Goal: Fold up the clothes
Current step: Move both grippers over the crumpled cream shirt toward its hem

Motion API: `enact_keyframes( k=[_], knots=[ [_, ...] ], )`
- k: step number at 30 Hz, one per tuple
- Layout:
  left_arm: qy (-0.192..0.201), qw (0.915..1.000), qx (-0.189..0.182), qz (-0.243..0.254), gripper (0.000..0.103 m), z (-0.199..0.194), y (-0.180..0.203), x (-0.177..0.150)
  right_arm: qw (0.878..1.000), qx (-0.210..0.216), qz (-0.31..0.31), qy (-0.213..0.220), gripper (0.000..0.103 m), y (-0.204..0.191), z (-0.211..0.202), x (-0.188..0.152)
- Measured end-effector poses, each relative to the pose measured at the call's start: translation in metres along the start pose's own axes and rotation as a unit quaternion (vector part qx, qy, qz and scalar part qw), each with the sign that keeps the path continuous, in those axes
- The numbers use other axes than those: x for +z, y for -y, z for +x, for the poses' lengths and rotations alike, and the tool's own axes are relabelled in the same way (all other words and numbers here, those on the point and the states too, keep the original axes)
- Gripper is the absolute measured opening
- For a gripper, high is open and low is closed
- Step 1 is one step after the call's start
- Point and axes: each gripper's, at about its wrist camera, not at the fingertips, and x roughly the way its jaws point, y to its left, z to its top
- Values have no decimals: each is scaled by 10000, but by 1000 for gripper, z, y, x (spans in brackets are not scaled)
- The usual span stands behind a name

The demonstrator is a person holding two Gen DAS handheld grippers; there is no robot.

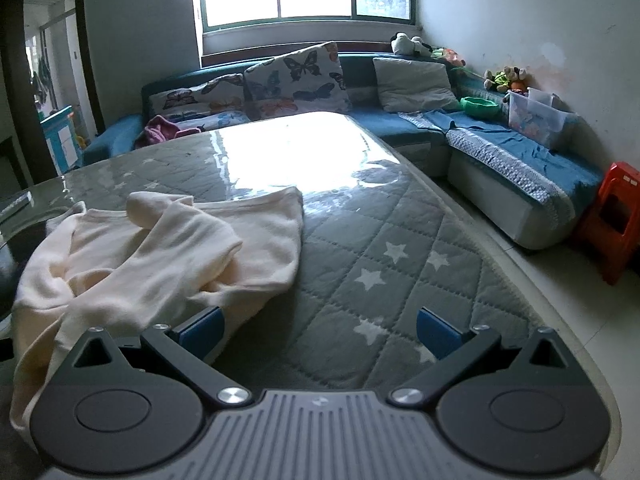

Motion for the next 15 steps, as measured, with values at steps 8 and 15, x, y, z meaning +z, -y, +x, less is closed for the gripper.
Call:
enact_keyframes(
  k=[8, 15],
  knots=[
    [4, 10000, -12, 22, 103, -12, 9, 0, 9997, 182, -154, -54, 103, -12, -12, -9],
    [35, 10000, -30, 17, 103, -24, 14, 2, 9994, 276, -220, -35, 103, -18, -23, -13]
  ],
)
